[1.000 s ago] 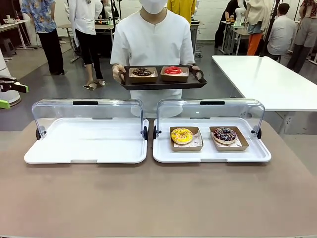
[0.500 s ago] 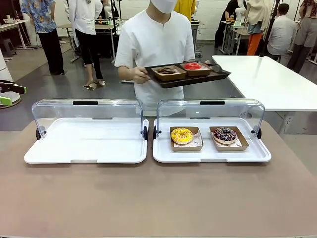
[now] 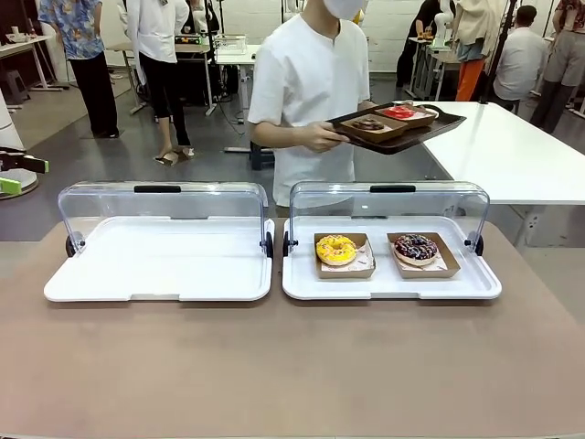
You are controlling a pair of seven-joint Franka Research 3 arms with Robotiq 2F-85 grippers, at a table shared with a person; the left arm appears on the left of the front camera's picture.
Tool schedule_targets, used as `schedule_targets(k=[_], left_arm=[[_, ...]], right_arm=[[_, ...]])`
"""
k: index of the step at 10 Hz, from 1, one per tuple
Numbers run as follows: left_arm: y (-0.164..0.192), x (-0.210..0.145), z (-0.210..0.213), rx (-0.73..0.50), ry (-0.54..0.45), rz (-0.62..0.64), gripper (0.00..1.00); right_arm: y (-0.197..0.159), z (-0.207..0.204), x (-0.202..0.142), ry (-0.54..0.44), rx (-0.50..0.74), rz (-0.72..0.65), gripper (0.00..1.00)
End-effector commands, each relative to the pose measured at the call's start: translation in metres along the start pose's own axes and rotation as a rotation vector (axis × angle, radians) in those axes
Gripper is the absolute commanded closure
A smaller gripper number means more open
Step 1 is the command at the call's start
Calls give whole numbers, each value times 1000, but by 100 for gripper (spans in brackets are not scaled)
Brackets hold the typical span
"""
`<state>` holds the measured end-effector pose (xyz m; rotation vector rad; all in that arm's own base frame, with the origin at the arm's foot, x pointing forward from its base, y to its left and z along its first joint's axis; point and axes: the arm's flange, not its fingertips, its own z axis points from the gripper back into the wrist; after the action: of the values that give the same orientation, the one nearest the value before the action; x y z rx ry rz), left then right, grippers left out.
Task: Provide the desired donut to the person.
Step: Place the picked Paper togo box onto the Handle tray extended by the person.
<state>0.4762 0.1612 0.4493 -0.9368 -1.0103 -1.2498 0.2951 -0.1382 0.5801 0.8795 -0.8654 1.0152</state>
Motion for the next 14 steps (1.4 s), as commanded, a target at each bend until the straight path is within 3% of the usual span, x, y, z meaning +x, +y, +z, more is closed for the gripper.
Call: schedule_targets(k=[1,14], left_arm=[[0,0,1,2,-1,-1,0],[0,0,1,2,-1,-1,0]], right_arm=[[-1,-1,0,-11,9,9,0],[-1,-1,0,-11,9,9,0]])
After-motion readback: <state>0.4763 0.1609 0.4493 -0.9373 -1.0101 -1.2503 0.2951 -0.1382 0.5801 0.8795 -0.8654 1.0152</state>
